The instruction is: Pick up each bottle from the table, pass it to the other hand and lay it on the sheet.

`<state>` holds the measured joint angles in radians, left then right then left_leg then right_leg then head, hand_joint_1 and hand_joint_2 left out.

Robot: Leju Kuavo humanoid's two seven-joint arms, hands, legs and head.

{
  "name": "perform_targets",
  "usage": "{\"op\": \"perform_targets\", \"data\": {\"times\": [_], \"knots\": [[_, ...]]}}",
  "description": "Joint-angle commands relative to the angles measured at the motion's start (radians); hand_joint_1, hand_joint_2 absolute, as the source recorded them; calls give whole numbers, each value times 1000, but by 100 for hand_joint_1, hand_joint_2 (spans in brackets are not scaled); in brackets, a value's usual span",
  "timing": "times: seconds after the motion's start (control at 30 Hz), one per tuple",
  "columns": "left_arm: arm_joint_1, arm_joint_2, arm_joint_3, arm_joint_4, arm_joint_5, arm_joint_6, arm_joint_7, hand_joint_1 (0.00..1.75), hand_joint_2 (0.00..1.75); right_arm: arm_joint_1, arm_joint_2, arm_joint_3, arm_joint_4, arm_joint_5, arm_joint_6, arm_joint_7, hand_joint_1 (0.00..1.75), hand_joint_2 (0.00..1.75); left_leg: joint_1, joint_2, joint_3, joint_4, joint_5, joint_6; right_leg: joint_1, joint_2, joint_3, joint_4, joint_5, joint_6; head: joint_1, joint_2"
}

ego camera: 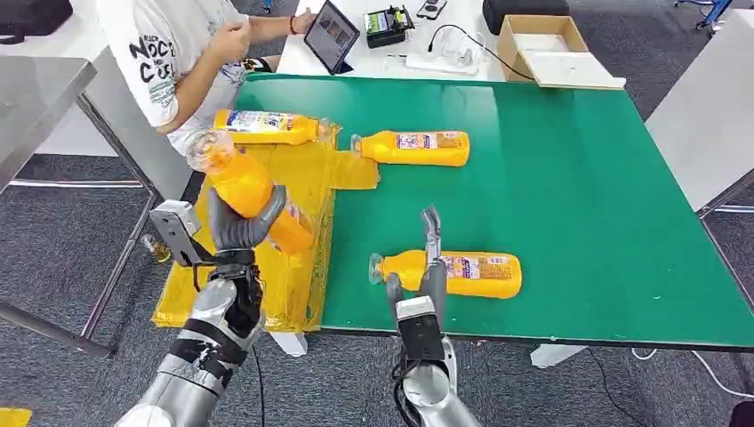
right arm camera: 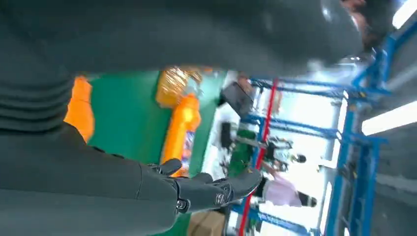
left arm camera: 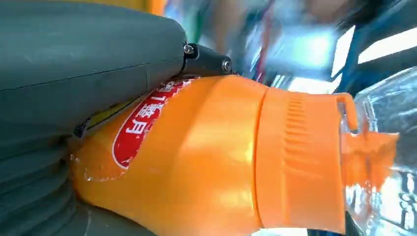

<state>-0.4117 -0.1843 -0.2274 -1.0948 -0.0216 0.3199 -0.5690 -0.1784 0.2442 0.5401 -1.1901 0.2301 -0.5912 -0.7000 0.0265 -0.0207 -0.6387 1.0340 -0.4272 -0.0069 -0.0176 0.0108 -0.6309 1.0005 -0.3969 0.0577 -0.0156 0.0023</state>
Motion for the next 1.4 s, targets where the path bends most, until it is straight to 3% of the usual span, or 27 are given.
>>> {"op": "perform_targets", "data": {"times": [0.03, 0.33, 0.37, 0.5, 0.53, 0.63, 0.8, 0.97, 1.03, 1.4], "knots": [[-171, 43, 58, 201, -415, 242, 0, 175, 175, -16, -46, 18, -212, -36, -66, 2, 0, 0, 0, 1, 4, 0, -1, 2, 1, -2, 5, 0, -2, -3, 0, 0], [-187, 50, 33, 254, -504, 292, 21, 175, 175, -14, -49, 22, -234, -48, -69, 2, 0, 0, 0, 1, 5, -1, -1, 2, 1, -1, 5, -1, -1, -2, 0, 0], [-214, 66, 5, 327, -617, 317, 55, 175, 175, -18, -51, 22, -245, -53, -84, 2, 0, 175, 0, 0, 3, -1, -1, 1, 0, -2, 3, -1, -1, -2, 0, 0], [-321, 116, -96, 609, -958, 323, 206, 175, 175, -23, -51, 0, -262, -59, -63, 2, 0, 175, 0, 2, 11, -3, -2, 3, 1, -2, 11, -3, -2, -4, 0, 0], [-337, 129, -123, 661, -1024, 306, 243, 175, 175, -23, -50, -8, -259, -62, -47, 2, 0, 175, -1, 0, 5, -2, 0, 2, 0, -2, 5, -1, -1, -2, 0, 0], [-364, 157, -174, 742, -1120, 212, 288, 175, 175, -20, -49, -20, -259, -62, -20, 2, 0, 175, 0, 2, 7, -2, 0, 2, 1, 0, 7, -2, 0, -3, 0, 0], [-369, 195, -211, 779, -1205, 64, 317, 175, 175, -4, -51, -21, -277, -59, -4, 2, 0, 175, 0, 3, 3, -1, 0, 0, 1, 0, 2, 0, 0, -2, 0, 0], [-370, 211, -216, 796, -1224, 25, 323, 175, 175, 3, -57, -21, -285, -75, -4, 2, 0, 175, 1, 5, 9, -2, -2, 2, 2, 1, 8, -2, -2, -4, 0, 0], [-372, 215, -217, 806, -1230, -12, 331, 175, 175, 4, -56, -24, -280, -79, 0, 2, 0, 175, 1, 3, 4, 0, 0, 1, 1, 1, 3, 0, -1, -2, 0, 0], [-372, 215, -217, 806, -1230, -12, 331, 175, 175, 4, -56, -24, -280, -79, 0, 2, 0, 175, 1, 2, 2, 0, 0, 0, 1, 0, 2, 0, 0, -2, 0, 0]]}}
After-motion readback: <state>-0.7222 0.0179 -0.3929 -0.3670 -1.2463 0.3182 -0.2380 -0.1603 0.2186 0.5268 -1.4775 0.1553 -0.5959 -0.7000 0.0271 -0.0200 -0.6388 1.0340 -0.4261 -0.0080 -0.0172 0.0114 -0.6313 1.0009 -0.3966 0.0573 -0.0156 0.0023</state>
